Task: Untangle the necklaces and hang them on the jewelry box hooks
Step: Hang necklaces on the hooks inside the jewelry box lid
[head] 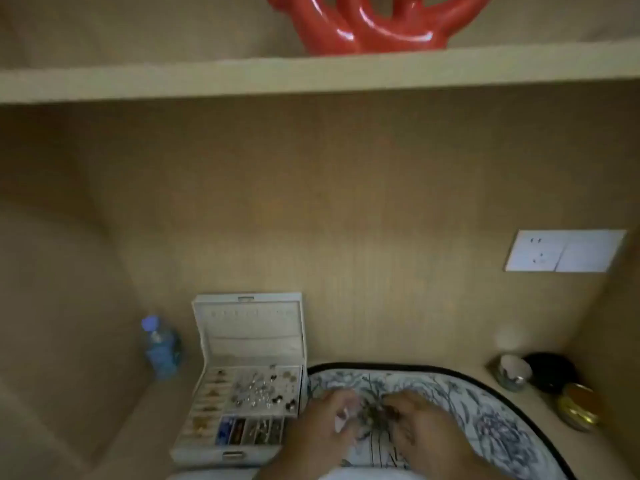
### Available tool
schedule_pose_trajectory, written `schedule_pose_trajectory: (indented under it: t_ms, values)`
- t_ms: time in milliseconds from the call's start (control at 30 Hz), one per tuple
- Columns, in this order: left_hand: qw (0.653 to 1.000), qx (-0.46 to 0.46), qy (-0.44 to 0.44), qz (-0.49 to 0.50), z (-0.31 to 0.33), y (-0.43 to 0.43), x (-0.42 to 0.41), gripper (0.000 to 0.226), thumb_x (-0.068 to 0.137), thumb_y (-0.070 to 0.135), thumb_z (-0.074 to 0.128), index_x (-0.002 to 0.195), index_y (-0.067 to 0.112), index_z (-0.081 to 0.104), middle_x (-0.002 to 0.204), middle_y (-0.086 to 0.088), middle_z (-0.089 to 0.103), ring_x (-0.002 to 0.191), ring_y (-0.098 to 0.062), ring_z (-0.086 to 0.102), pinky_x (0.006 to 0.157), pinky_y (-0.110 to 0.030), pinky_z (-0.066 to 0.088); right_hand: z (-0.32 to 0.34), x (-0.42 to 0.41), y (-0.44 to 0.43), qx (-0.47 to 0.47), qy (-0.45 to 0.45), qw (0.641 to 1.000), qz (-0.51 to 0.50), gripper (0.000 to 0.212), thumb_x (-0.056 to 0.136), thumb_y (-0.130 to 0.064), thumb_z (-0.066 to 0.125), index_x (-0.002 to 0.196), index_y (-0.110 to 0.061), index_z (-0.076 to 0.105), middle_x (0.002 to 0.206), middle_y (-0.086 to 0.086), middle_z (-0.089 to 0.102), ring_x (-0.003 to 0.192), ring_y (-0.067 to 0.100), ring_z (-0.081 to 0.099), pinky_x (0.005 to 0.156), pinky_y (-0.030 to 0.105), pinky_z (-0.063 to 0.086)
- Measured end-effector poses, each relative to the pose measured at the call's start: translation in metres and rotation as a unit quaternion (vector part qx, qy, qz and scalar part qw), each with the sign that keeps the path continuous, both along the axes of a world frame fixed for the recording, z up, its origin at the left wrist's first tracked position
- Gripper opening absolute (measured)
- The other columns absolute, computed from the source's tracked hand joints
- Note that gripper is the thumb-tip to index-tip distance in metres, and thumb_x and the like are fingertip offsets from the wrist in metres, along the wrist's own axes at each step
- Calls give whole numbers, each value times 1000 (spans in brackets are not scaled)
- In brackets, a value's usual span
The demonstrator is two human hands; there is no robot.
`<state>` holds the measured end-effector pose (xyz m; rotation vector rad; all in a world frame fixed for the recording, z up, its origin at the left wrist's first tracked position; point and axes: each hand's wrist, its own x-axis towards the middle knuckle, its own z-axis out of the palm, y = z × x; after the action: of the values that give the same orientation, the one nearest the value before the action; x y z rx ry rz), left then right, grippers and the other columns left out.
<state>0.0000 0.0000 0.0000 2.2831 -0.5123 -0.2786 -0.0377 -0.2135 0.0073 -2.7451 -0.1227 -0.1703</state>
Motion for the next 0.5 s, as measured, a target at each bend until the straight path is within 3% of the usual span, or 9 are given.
schedule_pose_trajectory:
  t_ms: [67,133,267,500]
  values:
    - [999,-26,-39,-13,-5,-10,18,15,95,35,54,106,45,52,106,23,57,94,4,59,84,-22,51,-12,17,-10,-18,24,998,55,39,92,-33,53,130,-34,59,119,-8,62,102,13,63,76,21,44]
    - [997,-34,-75,1,-16,-20,36,21,95,33,55,116,38,55,110,23,58,95,3,59,84,-23,51,-28,39,-16,3,-1,999,38,39,91,-29,55,130,-28,60,115,-6,61,100,14,62,74,21,43]
    - [991,4,-128,-28,-56,-35,56,31,96,28,55,127,27,57,122,10,60,108,-4,57,94,-28,49,-60,59,-23,-21,9,998,65,51,93,-30,59,141,-19,51,127,0,56,117,18,54,96,28,45]
    - [980,63,-187,-36,-104,-46,52,38,96,27,57,134,23,56,120,2,58,113,-14,52,99,-37,45,-108,49,-27,-23,16,999,41,59,92,-46,61,144,-23,49,126,2,57,122,23,49,105,35,40]
